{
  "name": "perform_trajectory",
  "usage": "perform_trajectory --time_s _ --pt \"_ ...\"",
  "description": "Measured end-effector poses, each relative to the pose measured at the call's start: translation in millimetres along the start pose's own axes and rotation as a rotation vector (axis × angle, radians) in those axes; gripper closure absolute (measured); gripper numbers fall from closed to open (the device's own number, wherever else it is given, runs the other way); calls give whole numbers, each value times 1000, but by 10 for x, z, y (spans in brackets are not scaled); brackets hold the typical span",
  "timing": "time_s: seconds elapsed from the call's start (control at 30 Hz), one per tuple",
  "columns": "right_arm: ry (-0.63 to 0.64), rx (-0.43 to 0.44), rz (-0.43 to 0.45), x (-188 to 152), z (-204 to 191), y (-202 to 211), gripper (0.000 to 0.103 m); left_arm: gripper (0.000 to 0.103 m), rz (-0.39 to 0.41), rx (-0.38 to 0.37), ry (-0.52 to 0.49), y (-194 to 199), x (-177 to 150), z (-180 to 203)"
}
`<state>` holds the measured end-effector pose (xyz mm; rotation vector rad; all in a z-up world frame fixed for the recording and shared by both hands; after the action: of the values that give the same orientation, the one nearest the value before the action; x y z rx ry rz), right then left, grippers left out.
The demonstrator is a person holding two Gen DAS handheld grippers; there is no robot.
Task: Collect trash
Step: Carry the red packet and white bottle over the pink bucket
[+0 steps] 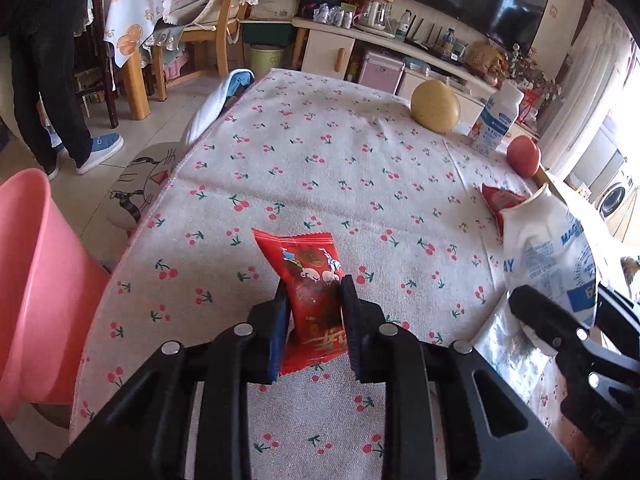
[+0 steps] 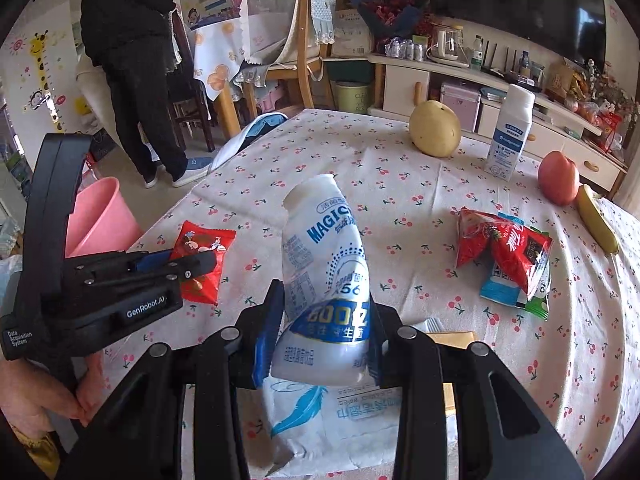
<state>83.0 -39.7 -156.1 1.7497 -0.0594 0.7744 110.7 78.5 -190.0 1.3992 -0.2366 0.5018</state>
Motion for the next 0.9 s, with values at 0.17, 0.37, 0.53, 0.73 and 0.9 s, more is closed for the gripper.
perform_trajectory --time_s 0.17,0.37,0.53,0.73,0.9 --pt "36 46 3 73 -336 0 65 78 70 -32 81 287 94 -282" --pt "85 122 16 251 -858 -22 65 78 135 -80 191 576 169 -680" --pt "164 175 16 448 -1424 -105 65 78 209 -82 316 853 235 -1188" --pt "269 267 11 666 -2244 -245 65 78 303 11 539 1161 161 -2120" --pt "367 310 -14 726 -2878 -432 65 78 322 76 697 1255 -2 -2705"
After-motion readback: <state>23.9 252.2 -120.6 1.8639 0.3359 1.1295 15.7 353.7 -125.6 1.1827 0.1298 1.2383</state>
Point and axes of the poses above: each gripper's, at about its wrist camera, not at the fingertips, and y roughly against the way its jaws point, z to its right, x to its top, the point moved 10 cm from there along -y, roughly the way its jaws point, and after that the axes turned 10 degrees about -z, right-handed, at the moved point
